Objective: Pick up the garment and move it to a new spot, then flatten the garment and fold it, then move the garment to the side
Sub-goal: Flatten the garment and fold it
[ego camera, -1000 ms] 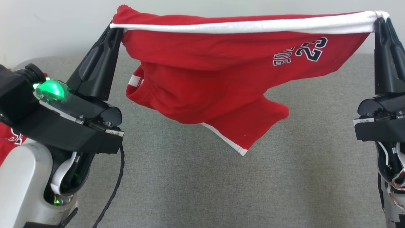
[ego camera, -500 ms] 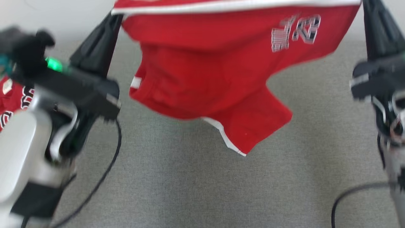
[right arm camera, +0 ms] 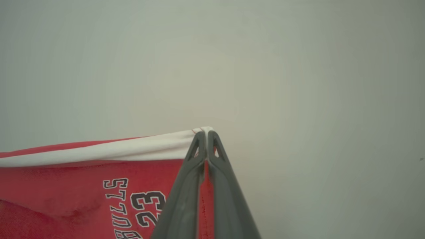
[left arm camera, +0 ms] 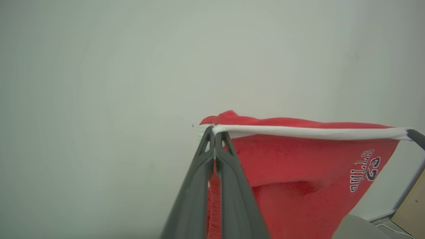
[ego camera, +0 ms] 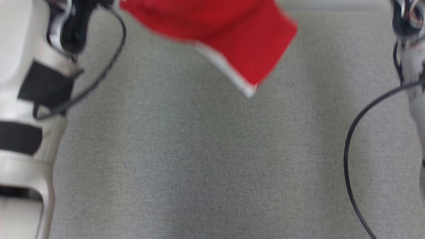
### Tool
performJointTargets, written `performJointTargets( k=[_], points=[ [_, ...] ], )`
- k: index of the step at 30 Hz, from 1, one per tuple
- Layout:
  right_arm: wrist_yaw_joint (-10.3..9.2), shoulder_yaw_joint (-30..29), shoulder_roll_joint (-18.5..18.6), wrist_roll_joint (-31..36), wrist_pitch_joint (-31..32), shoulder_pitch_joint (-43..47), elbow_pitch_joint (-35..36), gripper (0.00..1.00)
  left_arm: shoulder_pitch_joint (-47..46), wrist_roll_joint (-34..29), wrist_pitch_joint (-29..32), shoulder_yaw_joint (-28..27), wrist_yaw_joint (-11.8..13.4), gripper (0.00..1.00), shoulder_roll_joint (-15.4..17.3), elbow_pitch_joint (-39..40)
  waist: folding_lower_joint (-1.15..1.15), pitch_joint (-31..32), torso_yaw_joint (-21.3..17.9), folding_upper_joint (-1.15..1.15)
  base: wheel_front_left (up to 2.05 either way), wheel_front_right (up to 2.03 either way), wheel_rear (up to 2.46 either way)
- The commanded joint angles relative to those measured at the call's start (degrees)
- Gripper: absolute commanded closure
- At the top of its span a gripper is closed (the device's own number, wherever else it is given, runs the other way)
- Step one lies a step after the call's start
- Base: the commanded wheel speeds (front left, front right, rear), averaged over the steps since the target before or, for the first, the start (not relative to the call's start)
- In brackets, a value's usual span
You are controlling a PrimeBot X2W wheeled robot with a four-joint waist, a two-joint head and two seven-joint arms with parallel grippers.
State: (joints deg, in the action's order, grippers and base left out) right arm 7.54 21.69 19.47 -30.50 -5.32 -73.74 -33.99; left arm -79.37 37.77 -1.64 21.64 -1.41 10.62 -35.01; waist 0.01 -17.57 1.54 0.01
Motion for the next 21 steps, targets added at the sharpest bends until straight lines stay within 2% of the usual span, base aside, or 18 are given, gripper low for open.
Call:
performJointTargets(
  k=[1,5,11,16,21],
  points=[
    [-0.10,-0.36,-0.31,-0.13,-2.32,-3.98,-3.15,1.00,-3.16,-0.41,-2.78,-0.83,-0.19,1.00,0.07,-3.82,-0.01,-2.21,-0.80,-0.01,0.00,0.00,0.00],
    [-0.10,-0.09,-2.89,0.70,-6.48,-11.82,-9.73,1.00,-9.75,-1.31,-8.71,-1.69,-0.89,1.00,-0.63,-11.24,-0.01,-4.15,-2.30,-0.01,0.00,0.00,0.00],
    [-0.09,3.56,-6.41,-0.20,-8.45,-17.05,-15.85,1.00,-13.99,-1.66,-11.75,-0.43,-3.93,1.00,-2.46,-18.91,-0.01,-8.11,-4.20,-0.01,0.00,0.00,0.00],
    [-0.09,8.98,-6.82,-3.55,-9.44,-11.77,-15.42,1.00,-9.42,-0.54,-13.16,1.07,-5.69,1.00,-4.01,-20.61,-0.01,-10.62,-4.49,-0.01,0.00,0.00,0.00],
    [-0.08,12.19,-4.69,-8.98,-9.85,-0.86,-10.07,1.00,0.14,-0.53,-13.67,1.22,-5.98,1.00,-4.14,-14.89,-0.01,-11.10,-3.76,-0.01,0.00,0.00,0.00]
  ],
)
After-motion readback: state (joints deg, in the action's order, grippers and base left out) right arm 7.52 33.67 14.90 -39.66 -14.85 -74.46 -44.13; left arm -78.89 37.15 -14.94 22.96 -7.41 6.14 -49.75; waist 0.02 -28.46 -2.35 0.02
